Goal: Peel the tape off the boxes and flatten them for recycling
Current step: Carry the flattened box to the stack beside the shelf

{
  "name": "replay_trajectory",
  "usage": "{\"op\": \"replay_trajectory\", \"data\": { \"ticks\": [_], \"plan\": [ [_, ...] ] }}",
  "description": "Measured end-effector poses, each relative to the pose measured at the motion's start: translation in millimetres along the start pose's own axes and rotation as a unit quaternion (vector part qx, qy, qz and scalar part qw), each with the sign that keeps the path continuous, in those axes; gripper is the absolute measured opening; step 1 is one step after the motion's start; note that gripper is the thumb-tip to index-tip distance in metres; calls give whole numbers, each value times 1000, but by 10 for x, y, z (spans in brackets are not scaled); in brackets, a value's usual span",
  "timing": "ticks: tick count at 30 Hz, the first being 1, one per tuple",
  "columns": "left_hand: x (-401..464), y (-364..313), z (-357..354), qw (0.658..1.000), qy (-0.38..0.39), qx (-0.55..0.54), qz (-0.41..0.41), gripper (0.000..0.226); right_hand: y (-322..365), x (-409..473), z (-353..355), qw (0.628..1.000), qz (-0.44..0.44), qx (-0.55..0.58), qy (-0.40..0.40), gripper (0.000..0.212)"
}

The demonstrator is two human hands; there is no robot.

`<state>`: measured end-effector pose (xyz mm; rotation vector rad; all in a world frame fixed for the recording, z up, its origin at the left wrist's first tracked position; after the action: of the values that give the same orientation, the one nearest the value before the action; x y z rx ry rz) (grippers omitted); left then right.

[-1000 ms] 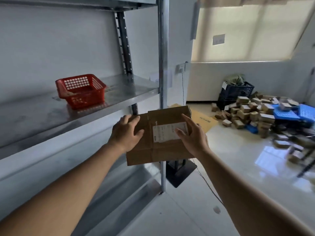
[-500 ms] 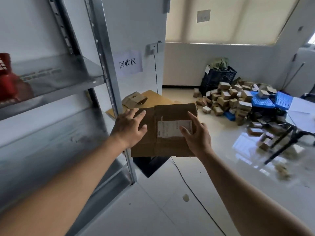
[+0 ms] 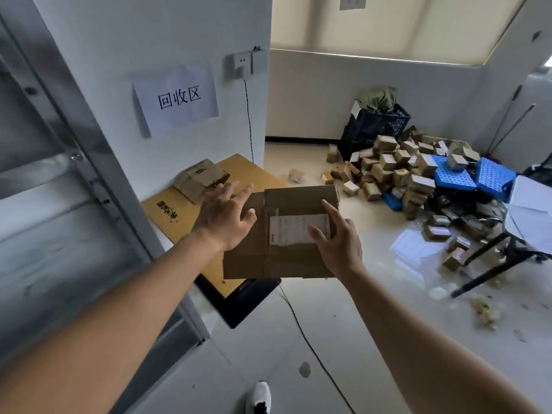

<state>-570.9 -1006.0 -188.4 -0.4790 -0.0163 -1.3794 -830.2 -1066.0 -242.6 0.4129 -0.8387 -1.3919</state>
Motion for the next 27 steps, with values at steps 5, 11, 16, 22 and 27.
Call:
{"op": "replay_trajectory", "data": {
  "ticks": [5, 11, 16, 22, 27],
  "plan": [
    [602, 145, -292, 1000, 17, 7, 25, 61, -122, 685, -360, 1000, -1, -13, 27, 68],
    [1180, 299, -522, 997, 19, 34, 68, 60, -184, 1471, -830, 997, 10, 9, 76, 67],
    [1632, 399, -741, 990, 8, 59, 129, 60, -291, 2189, -1333, 989, 31, 19, 147, 64],
    [1947, 445, -971, 965, -8, 95, 244, 63, -289, 3043, -1990, 962, 94, 49, 253, 64],
    [2171, 565, -1058, 947, -4, 104, 305, 63, -165, 3400, -2461, 942, 114, 57, 312, 63]
  ]
}}
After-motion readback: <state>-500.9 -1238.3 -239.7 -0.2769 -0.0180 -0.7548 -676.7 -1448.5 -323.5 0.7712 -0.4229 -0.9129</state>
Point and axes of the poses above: each hand's wrist, its own x-axis towards the middle knuckle, its own z-axis out of the back of the hand, y = z × x, the point moved 2 cm from there along x, towards the middle knuckle, and after that the axes turned 11 degrees about -y, right-handed, at the moved point
